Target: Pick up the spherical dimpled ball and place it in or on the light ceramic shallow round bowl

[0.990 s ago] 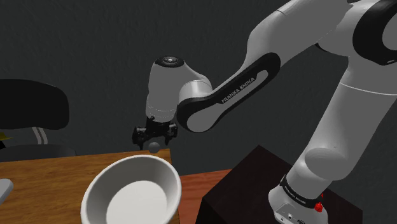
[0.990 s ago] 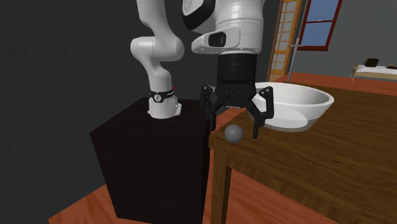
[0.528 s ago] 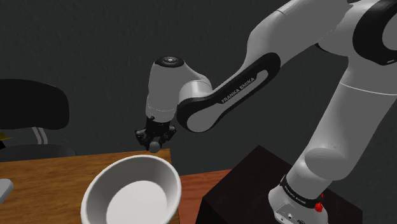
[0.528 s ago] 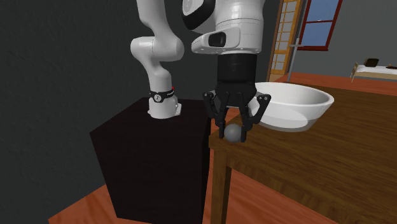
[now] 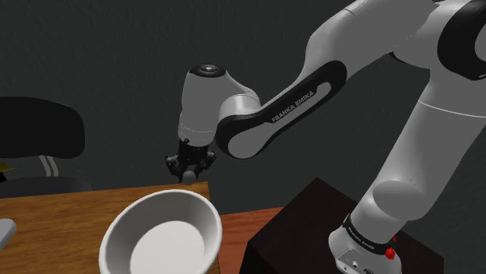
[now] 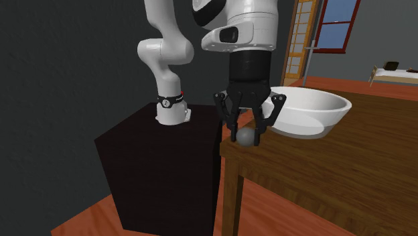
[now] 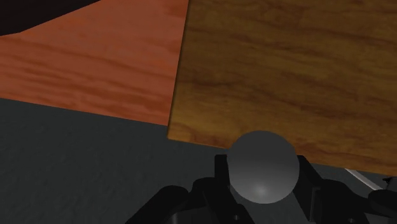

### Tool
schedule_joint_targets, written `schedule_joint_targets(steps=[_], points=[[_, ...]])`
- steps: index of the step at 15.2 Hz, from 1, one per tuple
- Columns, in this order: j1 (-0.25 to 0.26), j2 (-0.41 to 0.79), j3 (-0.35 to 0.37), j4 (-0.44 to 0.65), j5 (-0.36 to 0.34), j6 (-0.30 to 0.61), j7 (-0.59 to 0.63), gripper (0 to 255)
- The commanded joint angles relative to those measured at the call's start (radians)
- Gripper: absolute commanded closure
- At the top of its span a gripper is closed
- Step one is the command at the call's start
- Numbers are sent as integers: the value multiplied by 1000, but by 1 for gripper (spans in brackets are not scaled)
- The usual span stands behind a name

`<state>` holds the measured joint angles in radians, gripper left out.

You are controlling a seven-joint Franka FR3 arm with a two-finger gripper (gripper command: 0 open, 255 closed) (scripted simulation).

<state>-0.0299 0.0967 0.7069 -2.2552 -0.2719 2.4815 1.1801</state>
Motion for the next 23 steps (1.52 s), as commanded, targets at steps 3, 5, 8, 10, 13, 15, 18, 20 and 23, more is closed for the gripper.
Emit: schedule_joint_targets(steps=[3, 5, 8, 10, 13, 15, 18, 20, 23], points=[[-8, -46, 10, 17, 60, -47, -46, 255], [-10, -66, 12, 27, 85, -70, -65, 255], [-12, -95, 13, 44, 120, -106, -92, 255], [-12, -113, 13, 57, 140, -130, -109, 255], [-12, -137, 10, 77, 167, -168, -131, 255], [-12, -152, 8, 92, 183, -193, -143, 255], [-11, -173, 4, 116, 203, -232, -161, 255], [-11, -185, 2, 133, 215, -258, -171, 255], [-10, -201, -3, 161, 229, -297, -184, 255]])
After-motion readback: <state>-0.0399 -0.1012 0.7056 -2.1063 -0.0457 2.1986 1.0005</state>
